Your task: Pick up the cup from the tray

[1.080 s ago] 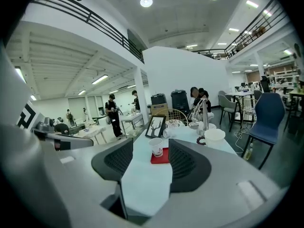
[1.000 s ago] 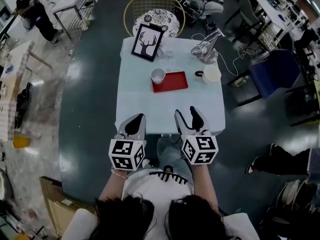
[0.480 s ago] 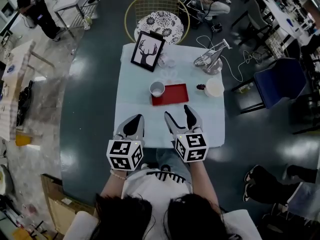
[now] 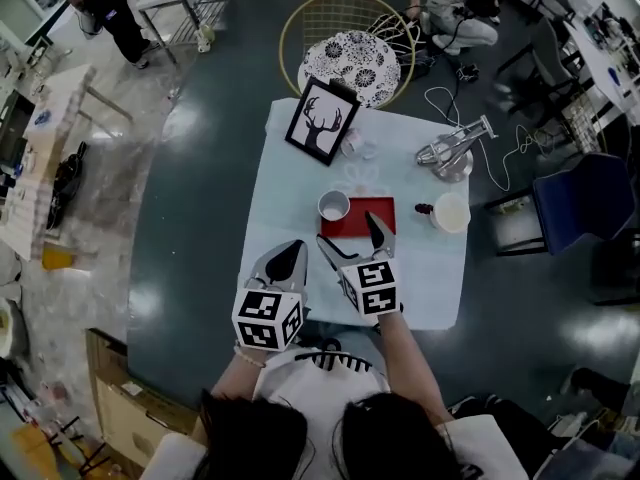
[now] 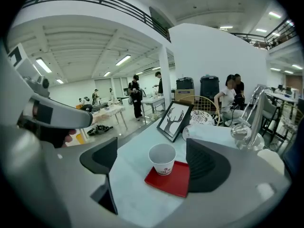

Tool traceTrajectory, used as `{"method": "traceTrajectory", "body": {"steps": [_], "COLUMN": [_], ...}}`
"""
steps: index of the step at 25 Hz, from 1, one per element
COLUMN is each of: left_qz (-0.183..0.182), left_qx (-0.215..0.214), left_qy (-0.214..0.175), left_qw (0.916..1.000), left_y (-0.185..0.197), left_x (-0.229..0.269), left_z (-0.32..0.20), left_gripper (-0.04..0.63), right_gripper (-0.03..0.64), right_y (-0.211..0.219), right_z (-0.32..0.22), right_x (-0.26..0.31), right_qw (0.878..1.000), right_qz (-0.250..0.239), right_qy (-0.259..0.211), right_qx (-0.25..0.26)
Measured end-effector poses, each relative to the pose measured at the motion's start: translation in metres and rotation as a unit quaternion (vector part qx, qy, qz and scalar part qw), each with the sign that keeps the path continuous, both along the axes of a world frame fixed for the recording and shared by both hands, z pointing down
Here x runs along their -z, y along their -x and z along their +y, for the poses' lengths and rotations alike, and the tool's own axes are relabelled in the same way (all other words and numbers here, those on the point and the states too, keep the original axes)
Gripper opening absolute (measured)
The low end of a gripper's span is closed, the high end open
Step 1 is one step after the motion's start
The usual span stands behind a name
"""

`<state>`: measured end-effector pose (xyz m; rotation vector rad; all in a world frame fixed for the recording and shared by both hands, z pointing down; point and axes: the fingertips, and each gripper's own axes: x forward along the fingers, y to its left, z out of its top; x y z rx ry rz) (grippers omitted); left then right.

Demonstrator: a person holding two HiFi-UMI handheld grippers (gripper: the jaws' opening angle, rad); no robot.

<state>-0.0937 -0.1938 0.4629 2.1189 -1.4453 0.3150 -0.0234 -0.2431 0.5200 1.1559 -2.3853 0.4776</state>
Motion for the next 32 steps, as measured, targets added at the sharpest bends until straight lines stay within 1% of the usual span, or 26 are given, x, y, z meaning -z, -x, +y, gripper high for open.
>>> {"method": "traceTrajectory", "body": {"steps": [4, 6, 12, 17, 19, 23, 26, 27, 28, 32], "left_qz": [0.028, 0.032, 0.023, 0.003, 0.0, 0.003, 0.002, 0.001, 0.0, -0.001], "left_qx": [0.029, 0.043, 0.075, 0.07, 0.069, 0.078, 0.086, 0.088, 0.09, 0.095], "left_qy": [0.029, 0.036, 0.04, 0.047, 0.052, 0.06, 0.065, 0.067, 0.068, 0.069], "left_qw": [0.9988, 0.9979, 0.9961, 0.9964, 0.9962, 0.9951, 0.9942, 0.9939, 0.9936, 0.9932], "left_y": [0.005, 0.009, 0.024, 0.019, 0.015, 0.012, 0.017, 0.019, 0.021, 0.024], "left_x": [-0.011, -0.014, -0.022, -0.032, -0.035, -0.039, -0.041, -0.042, -0.042, -0.044], "left_z": [-0.009, -0.015, -0.037, -0.041, -0.039, -0.031, -0.025, -0.022, -0.02, -0.016], "left_gripper": [0.0, 0.001, 0.002, 0.001, 0.002, 0.001, 0.0, 0.001, 0.002, 0.001], "right_gripper": [0.476, 0.481, 0.489, 0.489, 0.482, 0.463, 0.445, 0.414, 0.399, 0.397], "right_y": [0.013, 0.016, 0.027, 0.032, 0.036, 0.037, 0.037, 0.037, 0.037, 0.033], "right_z": [-0.025, -0.034, -0.051, -0.061, -0.062, -0.061, -0.065, -0.066, -0.067, -0.067], "right_x": [-0.026, -0.042, -0.086, -0.103, -0.108, -0.118, -0.118, -0.118, -0.118, -0.113], "right_qw": [1.0, 0.999, 0.994, 0.993, 0.992, 0.99, 0.991, 0.991, 0.991, 0.992], "right_qz": [0.015, 0.027, 0.059, 0.068, 0.063, 0.068, 0.065, 0.065, 0.067, 0.074], "right_qy": [0.019, 0.033, 0.073, 0.081, 0.089, 0.106, 0.098, 0.095, 0.094, 0.09], "right_qx": [0.014, 0.021, 0.052, 0.059, 0.064, 0.068, 0.065, 0.065, 0.064, 0.056]}}
